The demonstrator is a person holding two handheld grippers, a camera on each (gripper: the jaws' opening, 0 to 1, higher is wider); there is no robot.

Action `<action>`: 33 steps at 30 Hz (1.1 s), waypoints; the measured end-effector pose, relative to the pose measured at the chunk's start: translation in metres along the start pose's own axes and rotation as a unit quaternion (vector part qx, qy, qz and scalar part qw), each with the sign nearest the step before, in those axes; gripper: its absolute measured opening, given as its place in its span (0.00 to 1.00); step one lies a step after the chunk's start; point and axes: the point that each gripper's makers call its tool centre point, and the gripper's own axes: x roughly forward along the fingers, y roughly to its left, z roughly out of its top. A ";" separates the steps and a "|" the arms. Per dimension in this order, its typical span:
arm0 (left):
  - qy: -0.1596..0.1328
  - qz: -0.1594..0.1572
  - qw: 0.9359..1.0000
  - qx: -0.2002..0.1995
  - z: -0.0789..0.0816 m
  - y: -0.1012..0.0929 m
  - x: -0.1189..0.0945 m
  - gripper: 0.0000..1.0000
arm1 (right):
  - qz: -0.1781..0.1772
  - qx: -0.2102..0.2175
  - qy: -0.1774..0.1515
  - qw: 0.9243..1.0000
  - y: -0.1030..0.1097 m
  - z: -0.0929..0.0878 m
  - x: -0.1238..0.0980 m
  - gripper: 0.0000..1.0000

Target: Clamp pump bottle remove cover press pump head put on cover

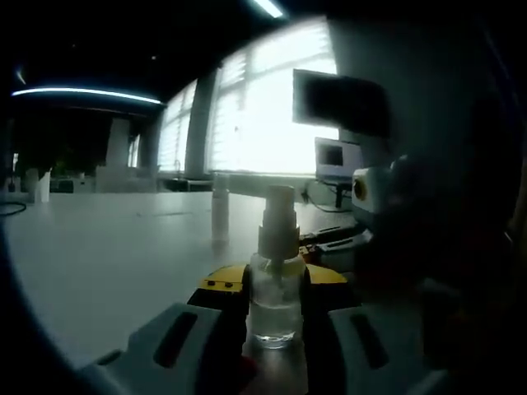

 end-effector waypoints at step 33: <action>-0.005 -0.006 1.000 -0.014 0.002 0.000 -0.002 0.16 | -0.010 -0.018 -0.028 0.999 0.000 0.014 -0.013 0.17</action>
